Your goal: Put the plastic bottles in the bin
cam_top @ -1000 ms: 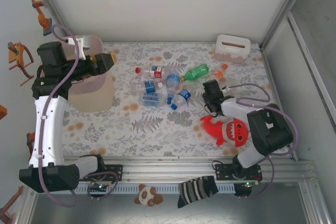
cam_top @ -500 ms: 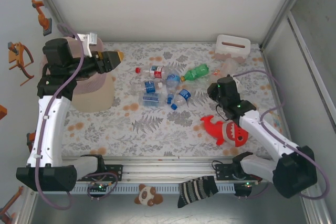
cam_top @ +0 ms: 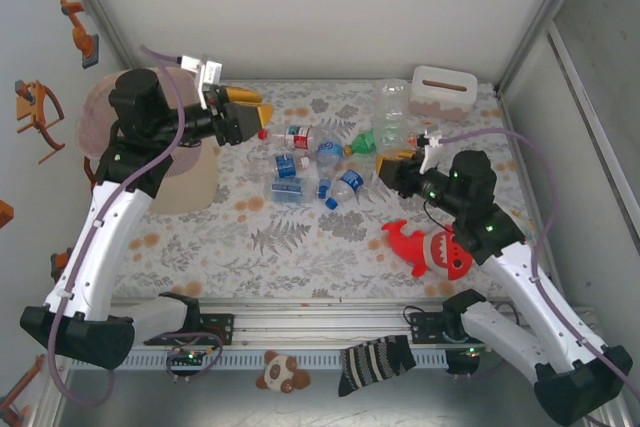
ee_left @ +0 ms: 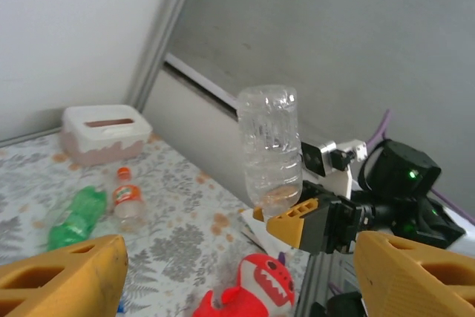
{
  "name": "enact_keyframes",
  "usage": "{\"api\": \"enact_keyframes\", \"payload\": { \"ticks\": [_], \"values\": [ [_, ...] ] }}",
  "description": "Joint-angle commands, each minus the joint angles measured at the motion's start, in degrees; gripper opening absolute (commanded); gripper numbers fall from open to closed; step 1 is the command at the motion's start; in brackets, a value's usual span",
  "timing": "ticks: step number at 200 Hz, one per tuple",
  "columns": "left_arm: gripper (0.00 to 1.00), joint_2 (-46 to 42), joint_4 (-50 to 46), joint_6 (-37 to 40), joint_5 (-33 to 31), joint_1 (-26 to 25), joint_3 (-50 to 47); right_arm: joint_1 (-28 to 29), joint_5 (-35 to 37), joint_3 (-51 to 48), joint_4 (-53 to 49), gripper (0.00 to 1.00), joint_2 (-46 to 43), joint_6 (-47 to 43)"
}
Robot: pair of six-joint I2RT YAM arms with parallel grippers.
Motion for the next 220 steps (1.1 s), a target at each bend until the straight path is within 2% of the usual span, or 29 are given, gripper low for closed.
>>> {"api": "enact_keyframes", "payload": {
  "ticks": [1, 22, 54, 121, 177, 220],
  "values": [
    [0.82, -0.29, 7.05, -0.70, 2.69, -3.34, -0.59, 1.29, -9.72, 5.32, 4.15, 0.20, 0.15, -2.30],
    [0.83, 0.04, 11.10, -1.02, 2.67, -7.55, -0.69, 3.65, -13.67, 7.20, 6.97, 0.15, 0.84, -2.82],
    [0.86, 1.46, 15.03, -1.26, -1.32, -14.21, 0.06, 8.31, -12.71, 9.91, 8.73, 0.14, 1.78, -5.11],
    [0.88, 3.75, 13.75, 2.09, -10.75, -23.42, 4.69, 14.61, -5.28, 13.52, 7.87, 0.10, 4.98, -8.73],
    [0.88, 6.51, 10.06, 5.28, -11.77, -27.74, 8.27, 16.68, -5.79, 14.85, 9.59, 0.10, 7.47, -8.55],
    [0.81, 7.59, 10.14, 5.61, -12.38, -29.00, 8.85, 17.70, -4.98, 15.38, 9.37, 0.09, 8.22, -8.90]
  ]
}}
